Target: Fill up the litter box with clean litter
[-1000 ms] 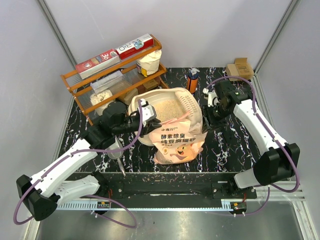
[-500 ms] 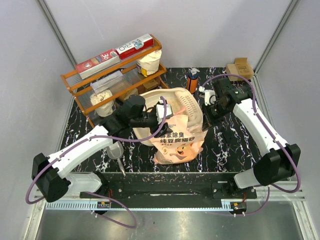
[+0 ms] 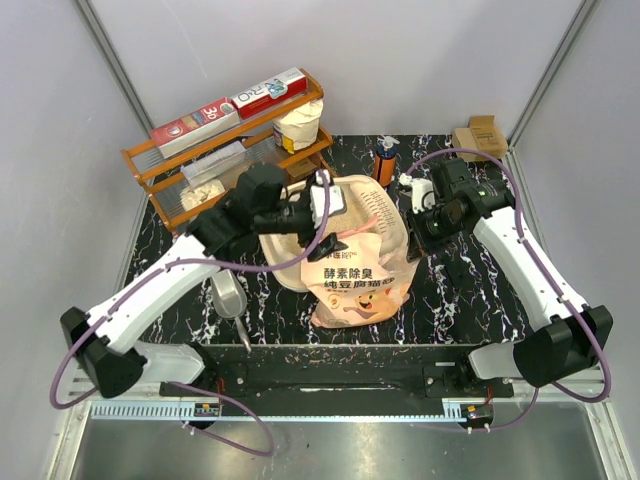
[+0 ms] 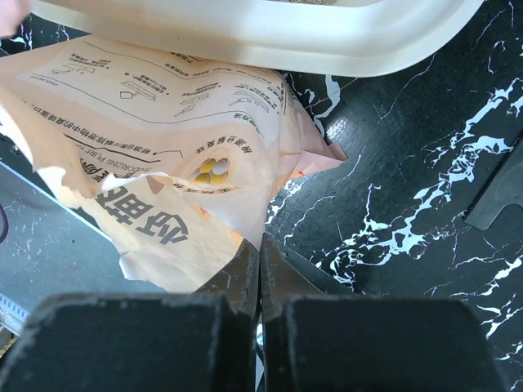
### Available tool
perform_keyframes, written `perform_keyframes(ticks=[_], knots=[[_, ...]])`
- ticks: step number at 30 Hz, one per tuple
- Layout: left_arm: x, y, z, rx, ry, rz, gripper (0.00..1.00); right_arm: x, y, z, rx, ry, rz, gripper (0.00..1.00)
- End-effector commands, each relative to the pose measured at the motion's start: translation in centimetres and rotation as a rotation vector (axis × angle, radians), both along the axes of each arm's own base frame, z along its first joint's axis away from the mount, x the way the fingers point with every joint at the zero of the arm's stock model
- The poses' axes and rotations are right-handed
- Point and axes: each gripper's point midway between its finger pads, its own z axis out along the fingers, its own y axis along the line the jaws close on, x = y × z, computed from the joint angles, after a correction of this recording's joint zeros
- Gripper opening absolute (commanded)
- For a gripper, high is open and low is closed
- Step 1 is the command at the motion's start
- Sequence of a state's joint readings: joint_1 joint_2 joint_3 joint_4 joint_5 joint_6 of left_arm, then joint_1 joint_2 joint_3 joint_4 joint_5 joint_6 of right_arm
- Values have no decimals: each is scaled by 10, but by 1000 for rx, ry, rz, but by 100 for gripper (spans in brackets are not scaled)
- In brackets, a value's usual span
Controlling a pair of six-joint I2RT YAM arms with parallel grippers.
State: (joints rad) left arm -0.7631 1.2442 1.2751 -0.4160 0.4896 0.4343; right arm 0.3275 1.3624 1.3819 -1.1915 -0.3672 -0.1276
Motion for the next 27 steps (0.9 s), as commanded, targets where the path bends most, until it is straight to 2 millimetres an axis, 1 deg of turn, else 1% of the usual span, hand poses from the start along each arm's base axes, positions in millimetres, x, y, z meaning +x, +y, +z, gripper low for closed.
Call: perform_keyframes(ticks=[1,2,4,5,6,7,8,10,11,13,14,16,17,18,20,21,22,24,27], knots=[[-9,-5,-17,107,141,-126,99,12,1,23,29,-137,8,0],[-9,-8,-30,134,195,-140,99,13,1,24,28,-146,11,0],[-8,-12,-35,143,218,-155,99,15,1,26,24,-156,12,0],[-4,-15,-44,160,247,-148,99,15,0,26,24,-159,9,0],[-2,-18,-49,168,260,-145,98,15,1,27,27,-157,9,0],[0,-19,-49,174,260,-148,97,15,1,27,27,-157,9,0],[3,-19,-63,210,288,-141,95,15,1,26,27,-156,6,0],[10,-20,-70,232,306,-114,91,15,1,26,28,-160,9,0],[17,-19,-77,243,325,-87,89,15,2,26,30,-159,10,0],[20,-19,-77,240,339,-80,83,16,2,25,29,-161,9,0],[21,-17,-79,234,363,-85,74,16,2,25,30,-158,10,0],[21,-17,-75,219,377,-96,65,16,1,24,25,-164,8,0],[18,-14,-74,208,403,-108,58,16,0,23,21,-161,9,0],[17,-14,-72,201,413,-117,45,16,0,23,19,-163,9,0],[10,-11,-69,190,444,-139,24,17,-1,21,13,-164,6,0],[8,-11,-68,190,450,-148,8,17,-2,21,10,-165,4,0],[4,-11,-64,185,458,-162,2,19,-3,20,2,-170,0,0],[-7,-10,-55,165,492,-183,0,21,-5,18,-13,-171,-16,0],[-15,-9,-23,101,472,-185,0,30,-16,16,-73,-184,-70,0]])
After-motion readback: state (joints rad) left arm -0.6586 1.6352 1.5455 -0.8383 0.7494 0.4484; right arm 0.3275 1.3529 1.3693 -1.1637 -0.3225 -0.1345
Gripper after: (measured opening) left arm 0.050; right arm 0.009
